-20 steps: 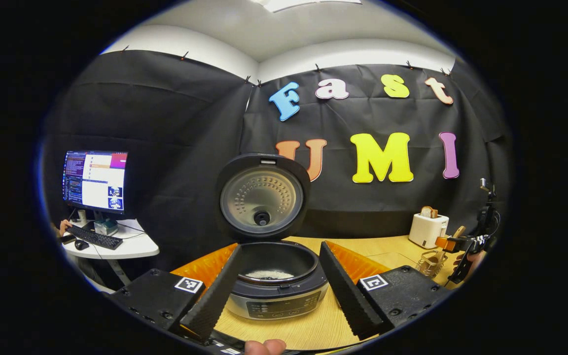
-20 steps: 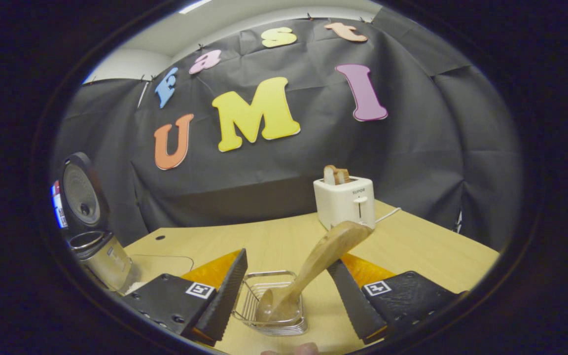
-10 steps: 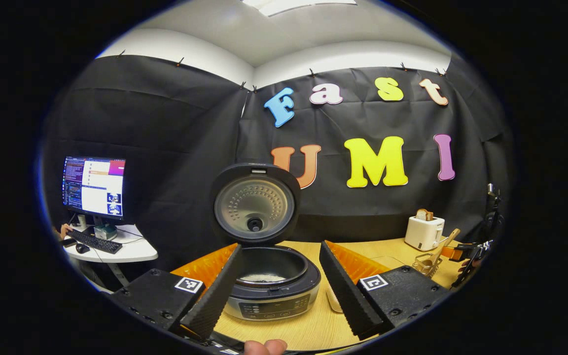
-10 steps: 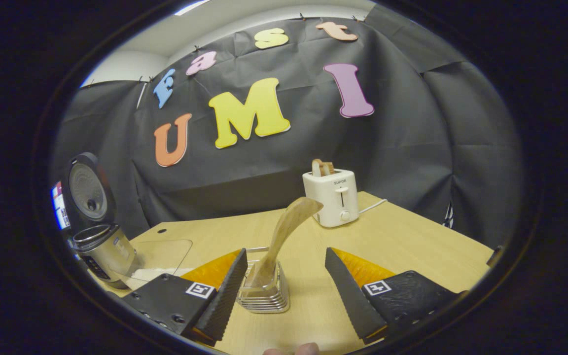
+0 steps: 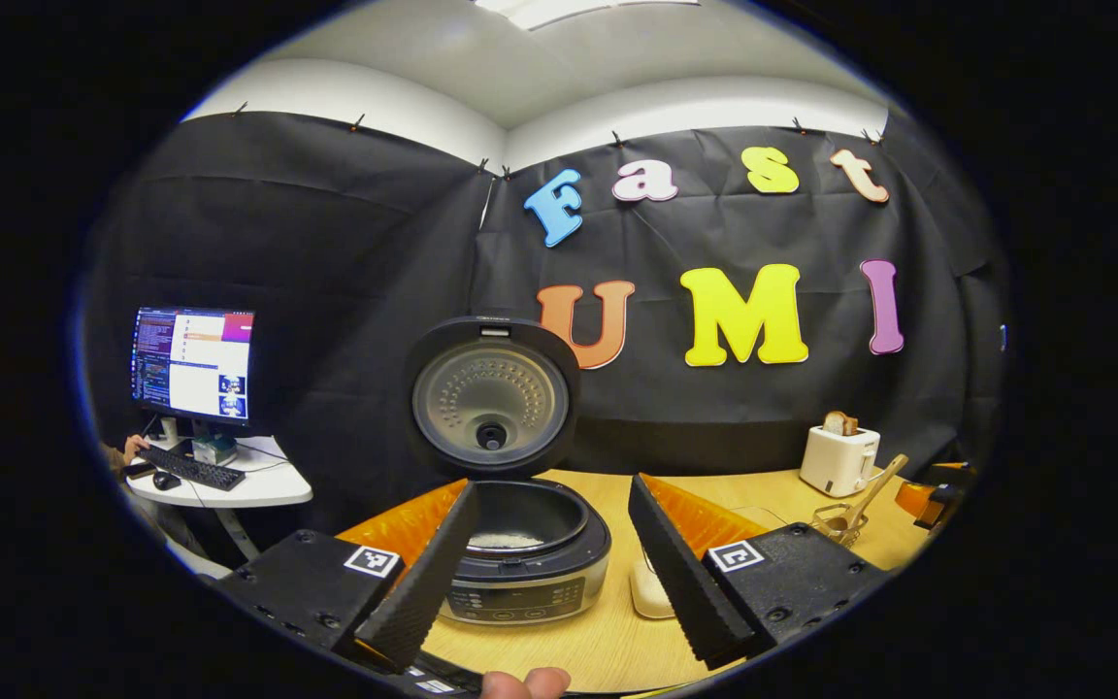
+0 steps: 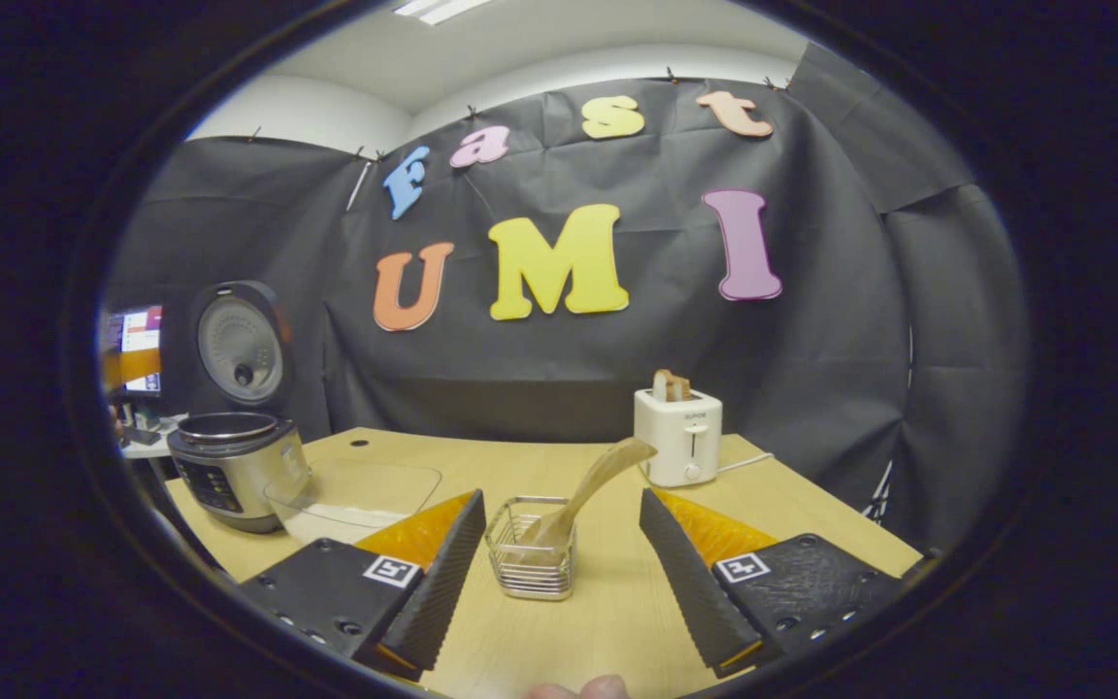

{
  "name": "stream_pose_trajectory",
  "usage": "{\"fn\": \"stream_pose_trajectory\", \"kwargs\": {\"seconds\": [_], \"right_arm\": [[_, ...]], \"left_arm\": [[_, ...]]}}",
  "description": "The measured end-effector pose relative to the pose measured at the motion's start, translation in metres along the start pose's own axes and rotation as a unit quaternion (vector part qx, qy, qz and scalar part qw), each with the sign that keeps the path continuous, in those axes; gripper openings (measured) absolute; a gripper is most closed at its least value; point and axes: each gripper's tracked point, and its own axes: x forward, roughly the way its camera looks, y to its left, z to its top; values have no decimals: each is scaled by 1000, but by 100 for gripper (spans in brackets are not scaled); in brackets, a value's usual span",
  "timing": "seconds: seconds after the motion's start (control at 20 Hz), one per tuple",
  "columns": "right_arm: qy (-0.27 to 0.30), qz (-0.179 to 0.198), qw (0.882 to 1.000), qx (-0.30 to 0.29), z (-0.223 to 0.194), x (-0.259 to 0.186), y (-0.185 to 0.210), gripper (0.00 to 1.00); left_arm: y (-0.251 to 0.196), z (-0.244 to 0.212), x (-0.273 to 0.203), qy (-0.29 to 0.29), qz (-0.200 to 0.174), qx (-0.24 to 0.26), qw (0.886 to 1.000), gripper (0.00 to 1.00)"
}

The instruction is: Close the left gripper, press the button to open the rice cooker; take a wooden spoon from the chopstick holder with the right hand, scoop a spoonful of rice and pour it into the rice cooker, then put the wooden spoon back into the chopstick holder.

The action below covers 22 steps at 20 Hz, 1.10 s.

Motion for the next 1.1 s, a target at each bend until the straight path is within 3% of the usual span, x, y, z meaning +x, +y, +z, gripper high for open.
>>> {"fn": "stream_pose_trajectory", "kwargs": {"seconds": [0.1,0.15,0.2,0.25,0.3,0.4,0.55,0.65,0.75,0.8,0.95,1.0,1.05,1.1], "right_arm": [[2,19,1000,0,-3,1,7,91],[5,28,1000,0,-6,3,10,95],[3,35,999,1,-7,4,12,91],[-1,37,999,-2,-8,6,13,95],[-5,40,999,-7,-8,9,14,92],[-9,51,999,-10,-8,11,18,96],[-23,60,998,-6,2,12,21,100],[-38,66,997,1,9,11,21,95],[-43,63,997,6,11,15,17,92],[-45,59,997,9,12,16,14,96],[-42,56,997,16,10,19,12,95],[-40,55,998,16,9,20,11,91],[-38,55,998,17,7,20,11,95],[-36,55,998,16,6,21,12,91]], "left_arm": [[-4,1,3,14,8,-9,1000,94],[-6,8,6,15,7,-5,1000,94],[-7,19,12,13,10,5,1000,99],[-3,30,18,9,19,18,1000,99],[0,42,25,4,24,29,999,99],[2,64,43,-7,29,38,999,99],[4,92,76,5,18,26,1000,99],[11,111,98,14,13,29,999,99],[22,123,117,28,18,30,999,99],[28,133,125,29,23,33,999,99],[42,159,150,29,36,46,998,99],[48,166,161,28,43,51,997,99],[52,169,173,34,44,53,997,99],[58,170,184,45,52,54,996,99]]}}
